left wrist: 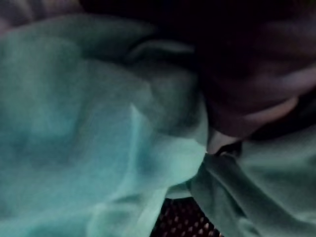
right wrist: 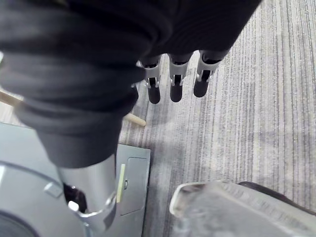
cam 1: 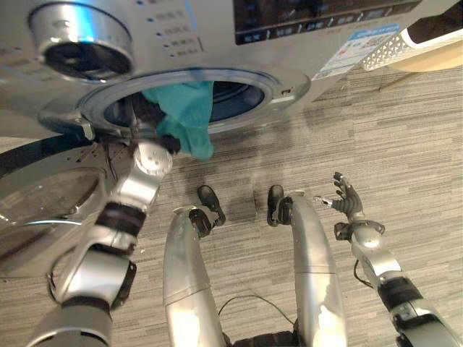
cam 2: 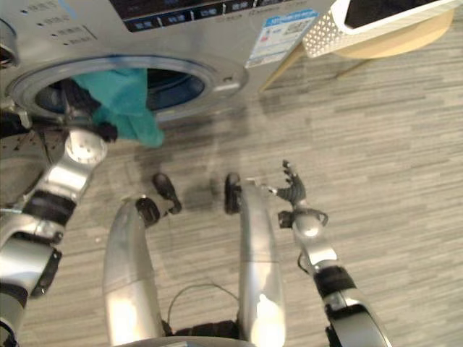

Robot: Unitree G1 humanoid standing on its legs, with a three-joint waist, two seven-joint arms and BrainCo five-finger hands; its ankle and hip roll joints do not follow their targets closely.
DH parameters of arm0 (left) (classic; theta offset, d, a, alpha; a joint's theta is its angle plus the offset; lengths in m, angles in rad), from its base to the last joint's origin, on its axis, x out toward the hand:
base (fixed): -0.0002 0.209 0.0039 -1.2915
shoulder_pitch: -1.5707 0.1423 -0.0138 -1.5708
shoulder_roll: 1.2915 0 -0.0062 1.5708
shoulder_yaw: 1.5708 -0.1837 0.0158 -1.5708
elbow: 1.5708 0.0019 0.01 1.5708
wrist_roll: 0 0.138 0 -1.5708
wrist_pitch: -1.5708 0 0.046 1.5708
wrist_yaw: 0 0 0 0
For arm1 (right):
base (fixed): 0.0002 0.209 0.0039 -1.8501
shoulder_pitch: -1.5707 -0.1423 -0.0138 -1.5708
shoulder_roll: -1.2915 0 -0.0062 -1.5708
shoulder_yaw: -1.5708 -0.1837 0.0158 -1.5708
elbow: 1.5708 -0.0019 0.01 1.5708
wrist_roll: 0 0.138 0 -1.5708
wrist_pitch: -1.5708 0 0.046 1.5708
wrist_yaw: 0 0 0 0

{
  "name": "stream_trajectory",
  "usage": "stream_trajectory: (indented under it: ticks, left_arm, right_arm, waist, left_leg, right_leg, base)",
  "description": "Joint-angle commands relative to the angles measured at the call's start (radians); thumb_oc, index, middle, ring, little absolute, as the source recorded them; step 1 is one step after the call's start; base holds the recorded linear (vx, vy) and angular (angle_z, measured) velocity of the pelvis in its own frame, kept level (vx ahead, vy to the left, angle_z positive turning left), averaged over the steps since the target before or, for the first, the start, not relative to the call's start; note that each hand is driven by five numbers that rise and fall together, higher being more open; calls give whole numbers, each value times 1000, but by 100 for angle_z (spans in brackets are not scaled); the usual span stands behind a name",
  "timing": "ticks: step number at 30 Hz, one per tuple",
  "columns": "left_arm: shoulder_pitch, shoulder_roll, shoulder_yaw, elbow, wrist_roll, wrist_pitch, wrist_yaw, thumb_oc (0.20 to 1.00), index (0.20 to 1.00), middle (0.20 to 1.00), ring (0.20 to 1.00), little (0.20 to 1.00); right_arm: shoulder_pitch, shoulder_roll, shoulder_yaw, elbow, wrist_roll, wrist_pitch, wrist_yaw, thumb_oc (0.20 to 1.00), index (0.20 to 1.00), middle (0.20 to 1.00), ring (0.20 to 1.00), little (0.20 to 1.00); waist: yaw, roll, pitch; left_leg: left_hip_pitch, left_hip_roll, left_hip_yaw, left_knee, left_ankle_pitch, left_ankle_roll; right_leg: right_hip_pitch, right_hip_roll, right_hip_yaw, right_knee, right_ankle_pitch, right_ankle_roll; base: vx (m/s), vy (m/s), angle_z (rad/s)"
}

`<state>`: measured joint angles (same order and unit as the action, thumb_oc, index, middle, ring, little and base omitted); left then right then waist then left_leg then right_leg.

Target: Grab the laundry basket,head to the washer,open it,put in the laundry and shut it.

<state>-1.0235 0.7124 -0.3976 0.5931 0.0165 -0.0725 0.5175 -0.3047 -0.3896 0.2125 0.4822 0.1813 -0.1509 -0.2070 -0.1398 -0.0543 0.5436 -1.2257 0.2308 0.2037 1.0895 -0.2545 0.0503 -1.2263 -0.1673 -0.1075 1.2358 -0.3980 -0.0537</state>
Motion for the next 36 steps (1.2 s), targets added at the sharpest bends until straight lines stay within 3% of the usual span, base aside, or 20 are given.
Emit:
stream_trajectory:
  ticks: [1, 3, 4, 5, 6, 10, 14, 21, 24, 25, 26, 28, 29, 30, 32, 33, 36]
  left_arm:
    - [-148, 66, -86, 103, 136, 21, 173, 200, 200, 200, 200, 200]
    - [-208, 82, -129, 141, 146, 23, 181, 200, 200, 200, 200, 200]
    - [-311, 107, -196, 204, 150, 35, 194, 404, 404, 404, 404, 404]
    - [-364, 119, -250, 253, 142, 35, 170, 1000, 1000, 1000, 1000, 1000]
    - [-370, 119, -254, 257, 140, 33, 170, 1000, 1000, 1000, 1000, 1000]
    - [-427, 118, -348, 408, 55, 14, -82, 1000, 1000, 1000, 1000, 1000]
    - [-361, 68, -328, 456, 62, 11, -149, 1000, 1000, 1000, 1000, 1000]
    - [-223, 21, -246, 389, 14, -6, -162, 1000, 1000, 1000, 1000, 1000]
    - [15, -40, -131, 210, -28, -23, -174, 1000, 1000, 1000, 1000, 1000]
    - [23, -39, -125, 203, -26, -20, -174, 1000, 1000, 1000, 1000, 1000]
    - [212, -103, -46, 109, -45, -30, -200, 1000, 1000, 1000, 1000, 1000]
    - [292, -139, -17, 83, -63, -34, -219, 1000, 1000, 1000, 1000, 1000]
    - [449, -201, 34, 25, -91, -45, -244, 1000, 1000, 1000, 1000, 1000]
    - [453, -201, 36, 21, -91, -44, -244, 1000, 1000, 1000, 1000, 1000]
    - [668, -266, 104, -23, -132, -49, -287, 1000, 1000, 1000, 1000, 1000]
    - [671, -266, 105, -25, -132, -48, -287, 1000, 1000, 1000, 1000, 1000]
    - [838, -323, 163, -24, -187, -48, -321, 1000, 1000, 1000, 1000, 1000]
  right_arm:
    - [97, -9, 34, -16, 89, -84, -2, 1000, 1000, 1000, 1000, 1000]
    - [93, -8, 38, -13, 105, -90, 6, 1000, 1000, 1000, 1000, 1000]
    - [86, -19, 61, -7, 127, -101, 19, 1000, 1000, 1000, 1000, 1000]
    - [80, -30, 73, -4, 148, -105, 30, 1000, 1000, 1000, 1000, 1000]
    - [78, -28, 72, -3, 149, -106, 31, 1000, 1000, 1000, 1000, 1000]
    - [69, -52, 73, 12, 154, -63, 76, 1000, 1000, 1000, 1000, 1000]
    - [83, -55, 74, 17, 149, -56, 93, 1000, 1000, 1000, 1000, 1000]
    - [96, -36, 82, 50, 140, -51, 91, 1000, 1000, 1000, 1000, 1000]
    - [91, -10, 72, 98, 128, -28, 75, 1000, 1000, 1000, 1000, 1000]
    - [92, -12, 76, 99, 128, -28, 74, 1000, 1000, 1000, 1000, 1000]
    - [97, -1, 61, 120, 104, -9, 65, 1000, 1000, 1000, 1000, 1000]
    - [98, 5, 60, 129, 93, -1, 64, 1000, 1000, 1000, 1000, 1000]
    - [102, 8, 38, 146, 77, 15, 59, 1000, 1000, 1000, 1000, 1000]
    - [104, 8, 40, 146, 77, 15, 59, 1000, 1000, 1000, 1000, 1000]
    - [137, 8, 12, 165, 38, 34, 60, 1000, 1000, 1000, 1000, 1000]
    - [139, 8, 13, 165, 37, 34, 60, 1000, 1000, 1000, 1000, 1000]
    - [187, 5, -6, 169, -8, 46, 66, 1000, 1000, 1000, 1000, 1000]
  waist:
    - [-38, 52, -188]
    - [-39, 51, -189]
    - [-46, 54, -192]
    - [-51, 53, -193]
    - [-49, 53, -193]
    - [-54, 59, -196]
    - [-53, 53, -206]
    - [-42, 57, -234]
    - [-9, 65, -245]
    - [-12, 65, -242]
    - [5, 65, -245]
    - [11, 64, -247]
    - [30, 62, -248]
    - [29, 61, -244]
    - [52, 52, -248]
    - [51, 52, -243]
    - [66, 44, -247]
  left_leg:
    - [-7, 35, -75, 58, -114, -17]
    - [-30, 36, -80, 76, -116, -16]
    - [-66, 42, -94, 101, -119, -16]
    - [-89, 49, -105, 116, -118, -18]
    - [-92, 50, -106, 117, -118, -18]
    - [-111, 61, -111, 142, -115, -20]
    - [-112, 65, -119, 148, -117, -25]
    - [-81, 55, -126, 81, -86, -44]
    - [30, 37, -107, -46, -42, -70]
    - [41, 36, -104, -54, -38, -71]
    - [142, 23, -84, -154, -7, -84]
    - [201, 13, -79, -209, 9, -86]
    - [320, -3, -64, -321, 42, -93]
    - [331, -4, -62, -328, 45, -93]
    - [523, -24, -51, -505, 103, -109]
    - [534, -24, -50, -512, 106, -109]
    - [735, -49, -35, -688, 157, -119]
  right_leg:
    - [-34, -1, 41, -76, -24, 32]
    - [-54, 2, 42, -57, -24, 33]
    - [-82, 5, 39, -41, -22, 34]
    - [-102, 9, 37, -27, -18, 37]
    - [-103, 9, 36, -27, -18, 37]
    - [-118, 19, 29, -16, -16, 36]
    - [-117, 28, 24, -20, -18, 32]
    - [-72, 24, 4, -79, -6, 31]
    - [41, 15, -13, -190, 19, 39]
    - [51, 15, -13, -198, 22, 39]
    - [145, 11, -22, -285, 50, 48]
    - [193, 14, -26, -321, 63, 53]
    - [300, 21, -37, -413, 96, 64]
    - [309, 21, -37, -419, 99, 65]
    - [504, 35, -55, -584, 146, 81]
    - [514, 36, -55, -590, 149, 81]
    - [713, 52, -73, -758, 195, 97]
  base:
    - [21, -78, 1]
    - [18, -55, 4]
    - [12, -67, 7]
    - [10, -67, 4]
    - [4, -36, -2]
    - [0, -30, -7]
    - [10, -42, -1]
    - [-21, -33, 2]
    - [-74, -32, 11]
    - [-76, -16, 18]
    - [-51, 1, 23]
    - [-26, 16, 20]
    - [-7, 20, 23]
    - [1, 18, 23]
    - [38, -12, 20]
    - [66, -11, 19]
    - [113, 22, 9]
